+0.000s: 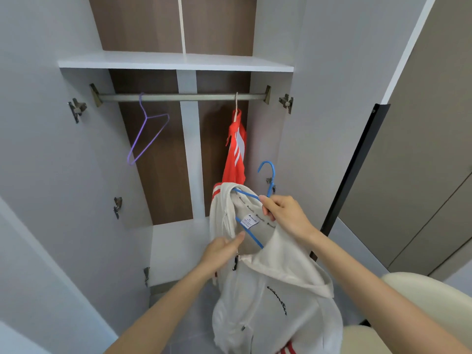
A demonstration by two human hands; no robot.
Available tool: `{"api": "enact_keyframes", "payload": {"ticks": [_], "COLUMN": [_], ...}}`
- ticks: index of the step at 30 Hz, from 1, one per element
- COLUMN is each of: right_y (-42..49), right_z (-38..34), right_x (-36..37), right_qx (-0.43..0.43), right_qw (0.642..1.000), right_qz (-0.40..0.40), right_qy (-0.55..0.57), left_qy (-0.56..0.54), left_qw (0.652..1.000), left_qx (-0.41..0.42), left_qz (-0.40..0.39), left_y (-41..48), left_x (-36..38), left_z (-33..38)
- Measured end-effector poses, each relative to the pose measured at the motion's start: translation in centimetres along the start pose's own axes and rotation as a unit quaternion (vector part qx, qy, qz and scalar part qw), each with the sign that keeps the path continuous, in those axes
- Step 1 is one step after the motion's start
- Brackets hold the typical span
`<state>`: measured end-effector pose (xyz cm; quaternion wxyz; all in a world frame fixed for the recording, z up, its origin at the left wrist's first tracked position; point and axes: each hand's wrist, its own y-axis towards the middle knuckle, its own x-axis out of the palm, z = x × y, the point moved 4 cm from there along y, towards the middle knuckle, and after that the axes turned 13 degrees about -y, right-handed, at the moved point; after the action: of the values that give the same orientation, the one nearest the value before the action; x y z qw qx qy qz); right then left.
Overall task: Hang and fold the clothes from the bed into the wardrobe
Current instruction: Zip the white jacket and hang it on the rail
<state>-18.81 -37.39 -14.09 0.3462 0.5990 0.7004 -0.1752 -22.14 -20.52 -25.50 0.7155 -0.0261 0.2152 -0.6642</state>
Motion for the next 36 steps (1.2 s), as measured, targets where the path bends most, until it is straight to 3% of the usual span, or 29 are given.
{"api": "enact_keyframes", "payload": {"ticks": [3, 9, 12, 16, 18, 21, 24, 26, 31, 36], "right_y": [-0.8, -1.7, -1.8, -1.6, -1.6, -1.7, -2.0, -2.5, -3.6, -4.1], "right_z": [-0.7, -0.6, -0.1, 0.4, 0.4, 0.2, -0.2, -0.6, -0.5, 0.0], "right_x": [0.5, -0.5, -1.3, -3.1, -3.7, -4.0, -3.8, -3.5, -3.4, -3.2], "right_qx": [-0.024, -0.051, -0.047, -0.032, -0.045, -0.059, -0.075, -0.091, -0.098, -0.072], "right_qw": [0.999, 0.998, 0.998, 0.999, 0.999, 0.997, 0.995, 0.993, 0.99, 0.989], "right_qz": [-0.022, -0.046, -0.049, -0.02, -0.026, -0.05, -0.061, -0.069, -0.082, -0.054], "right_qy": [-0.005, 0.015, 0.017, 0.027, 0.011, -0.012, -0.026, -0.037, -0.062, -0.115], "left_qy": [0.044, 0.156, 0.242, 0.279, 0.279, 0.175, 0.137, 0.172, 0.343, 0.381], "left_qw": [0.995, 0.965, 0.941, 0.943, 0.942, 0.943, 0.9, 0.888, 0.916, 0.924], "left_qx": [0.074, 0.138, 0.168, 0.132, 0.129, 0.197, 0.314, 0.335, 0.133, 0.001], "left_qz": [0.056, 0.16, 0.167, 0.128, 0.134, 0.205, 0.27, 0.263, 0.161, 0.04], "left_y": [0.6, 1.0, 1.2, 1.4, 1.2, 0.0, -1.1, -1.1, 0.3, -0.7], "left_x": [-1.6, -3.5, -3.6, -4.0, -3.9, -3.7, -4.1, -4.6, -6.5, -6.8], "left_z": [2.6, 3.8, 3.7, 2.2, 1.9, 3.7, 7.4, 9.2, 8.8, 8.0]}}
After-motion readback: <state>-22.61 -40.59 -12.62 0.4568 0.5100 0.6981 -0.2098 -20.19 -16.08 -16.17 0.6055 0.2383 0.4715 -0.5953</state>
